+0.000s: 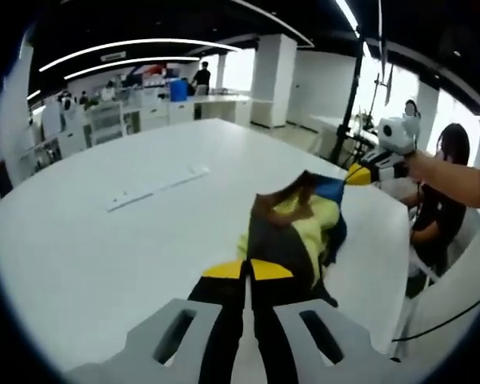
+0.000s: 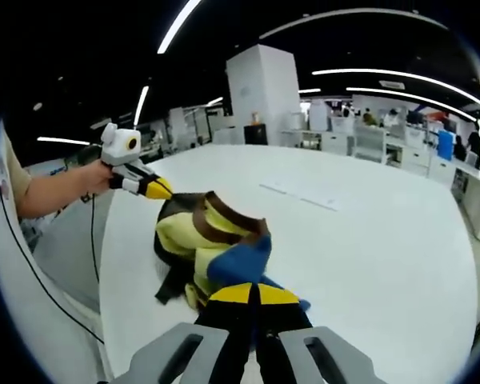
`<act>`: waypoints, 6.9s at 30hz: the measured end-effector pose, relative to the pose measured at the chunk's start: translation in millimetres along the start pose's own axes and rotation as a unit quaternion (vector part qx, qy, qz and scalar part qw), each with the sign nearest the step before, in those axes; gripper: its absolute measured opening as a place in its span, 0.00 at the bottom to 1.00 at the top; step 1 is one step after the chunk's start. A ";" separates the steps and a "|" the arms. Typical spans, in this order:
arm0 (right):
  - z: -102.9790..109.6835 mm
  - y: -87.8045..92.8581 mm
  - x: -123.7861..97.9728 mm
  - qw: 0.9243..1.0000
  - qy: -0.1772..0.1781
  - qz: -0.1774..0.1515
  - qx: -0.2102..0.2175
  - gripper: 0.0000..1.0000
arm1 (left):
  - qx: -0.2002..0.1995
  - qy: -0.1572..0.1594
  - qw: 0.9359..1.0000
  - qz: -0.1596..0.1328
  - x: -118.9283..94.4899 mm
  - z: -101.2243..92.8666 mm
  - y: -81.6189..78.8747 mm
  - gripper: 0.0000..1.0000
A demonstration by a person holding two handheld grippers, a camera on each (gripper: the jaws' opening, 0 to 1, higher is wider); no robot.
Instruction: Fold the garment on the visible template until the final outline fits inside the template.
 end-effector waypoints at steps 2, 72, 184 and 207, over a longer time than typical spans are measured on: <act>-1.9 -2.2 -1.9 1.000 0.002 0.000 -0.003 0.00 | 0.006 0.000 1.000 -0.001 -0.5 0.2 -2.9 0.00; -126.0 -20.0 68.7 0.999 0.031 0.035 0.016 0.00 | 0.017 -0.050 0.997 0.051 116.8 93.1 -11.8 0.00; -81.7 22.7 55.5 0.995 0.010 0.029 0.095 0.06 | 0.086 0.070 0.993 0.030 100.1 -19.7 15.2 0.18; -74.2 36.2 58.0 0.993 0.002 0.042 0.107 0.04 | 0.169 0.089 0.981 0.032 111.6 -37.1 15.8 0.14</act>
Point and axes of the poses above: the point that each gripper's makers call its tool centre point, and the gripper's own axes: x roughly forward along the fingers, z roughly to its left, y roughly out of its underside, the point moved 2 cm from there along -x, roughly backward along the fingers, and after that the axes turned 11 degrees about -y, right-handed, at the moved point
